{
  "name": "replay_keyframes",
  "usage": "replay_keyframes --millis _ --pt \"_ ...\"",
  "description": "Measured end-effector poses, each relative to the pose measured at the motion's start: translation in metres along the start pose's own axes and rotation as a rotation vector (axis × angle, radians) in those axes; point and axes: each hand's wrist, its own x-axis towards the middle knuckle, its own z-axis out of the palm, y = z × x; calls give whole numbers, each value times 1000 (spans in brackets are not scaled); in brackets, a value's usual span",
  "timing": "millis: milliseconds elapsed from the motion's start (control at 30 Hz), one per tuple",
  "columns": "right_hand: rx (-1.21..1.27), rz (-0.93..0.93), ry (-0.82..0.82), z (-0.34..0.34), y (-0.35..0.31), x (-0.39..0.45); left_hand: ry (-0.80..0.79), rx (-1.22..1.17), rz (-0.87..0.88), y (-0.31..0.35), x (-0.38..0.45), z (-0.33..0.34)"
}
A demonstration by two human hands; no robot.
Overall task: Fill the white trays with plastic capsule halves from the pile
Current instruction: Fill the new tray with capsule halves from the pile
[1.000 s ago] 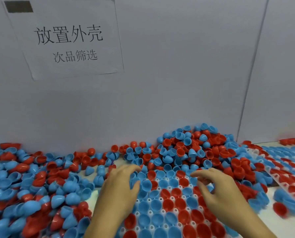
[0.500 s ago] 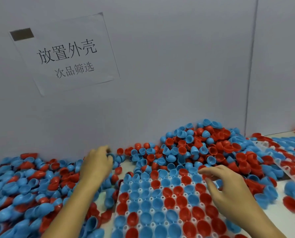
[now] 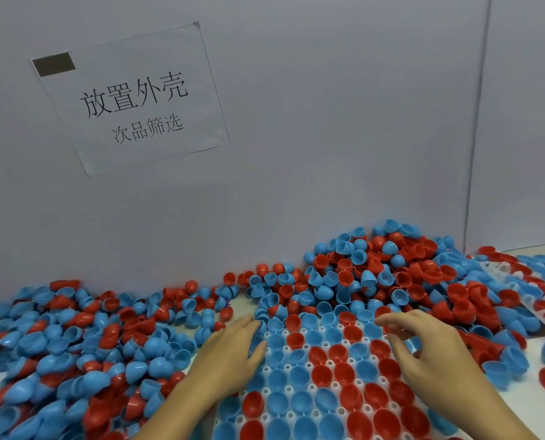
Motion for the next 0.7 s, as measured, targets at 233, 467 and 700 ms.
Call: replay_keyframes --millis 233,467,700 --pt "-12 -7 -13 0 -1 -1 -78 118 -51 9 -3 8" --pt "-17 -11 -24 2 -2 -2 -150 117 46 52 13 20" --pt "-19 -11 -23 1 1 -1 -74 112 -21 43 12 28"
